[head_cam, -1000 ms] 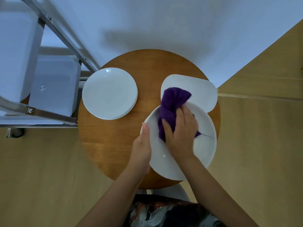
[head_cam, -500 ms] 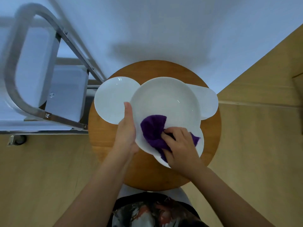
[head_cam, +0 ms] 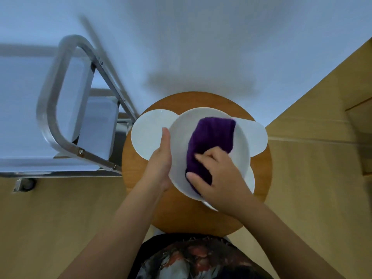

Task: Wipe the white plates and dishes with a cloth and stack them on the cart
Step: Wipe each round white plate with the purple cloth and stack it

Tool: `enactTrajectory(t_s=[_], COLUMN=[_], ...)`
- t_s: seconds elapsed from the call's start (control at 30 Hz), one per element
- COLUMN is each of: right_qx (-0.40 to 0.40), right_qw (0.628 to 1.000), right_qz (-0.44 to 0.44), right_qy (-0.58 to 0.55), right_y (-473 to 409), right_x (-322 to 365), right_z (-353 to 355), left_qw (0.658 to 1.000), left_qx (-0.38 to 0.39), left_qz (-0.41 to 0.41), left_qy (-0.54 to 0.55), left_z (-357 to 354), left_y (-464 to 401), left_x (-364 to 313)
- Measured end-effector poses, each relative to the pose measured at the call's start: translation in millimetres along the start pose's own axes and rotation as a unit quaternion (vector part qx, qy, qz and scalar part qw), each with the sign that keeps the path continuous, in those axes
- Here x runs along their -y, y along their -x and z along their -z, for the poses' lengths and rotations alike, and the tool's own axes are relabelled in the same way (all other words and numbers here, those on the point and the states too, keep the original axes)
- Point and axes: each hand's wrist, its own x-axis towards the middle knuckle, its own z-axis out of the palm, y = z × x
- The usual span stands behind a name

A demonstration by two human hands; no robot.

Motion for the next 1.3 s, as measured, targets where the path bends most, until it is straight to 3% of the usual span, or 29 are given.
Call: enactTrajectory(t_s=[0.03, 0.07, 0.13, 0.2, 0.33, 0.5, 0.63, 0.83, 1.0, 1.1, 1.17, 1.3], right_qx=[0.082, 0.111, 0.075, 0.084, 0.069, 0.019, 0.004, -0.048, -0.1, -0.077, -0.021, 0.04], right_qw=[0.995, 0.99, 0.991, 0.983, 0.934, 0.92, 0.936, 0.948, 0.968, 0.99, 0.998, 0.955], right_qz=[0.01, 0.033, 0.095, 0.155, 0.233, 0.283, 0.208, 0.009, -0.15, -0.078, 0.025, 0.201], right_qy=[-0.05, -0.081, -0.054, 0.046, 0.262, 0.271, 0.285, 0.316, 0.175, 0.094, 0.06, 0.216], right_y=[2, 4, 6, 8, 1, -20, -37, -10, -3, -8, -2, 4], right_x=[5, 7, 4, 0, -7, -22, -28, -21, 26, 32, 25, -8], right_z=[-4, -5, -3, -4, -10, -2, 24, 21, -27, -33, -26, -2], left_qw=[1.0, 0.999, 0.995, 0.99, 0.994, 0.996, 0.995, 0.996, 0.991, 0.986, 0.989, 0.994], left_qx=[0.009, 0.019, 0.059, 0.087, 0.072, 0.077, 0.098, 0.013, -0.04, -0.088, -0.06, 0.057], left_qz=[0.015, 0.036, 0.081, 0.104, 0.079, 0.049, 0.013, -0.073, -0.085, -0.067, -0.043, -0.015], left_qy=[0.0, 0.005, 0.023, 0.025, 0.001, -0.009, 0.026, 0.056, 0.092, 0.122, 0.129, 0.096], left_z=[0, 1, 5, 8, 7, 5, 10, 9, -10, -7, 3, 21], left_y=[3, 6, 12, 18, 25, 30, 30, 33, 35, 27, 19, 9], left_x=[0, 0, 1, 3, 5, -5, -10, -30, -35, -36, -41, -53])
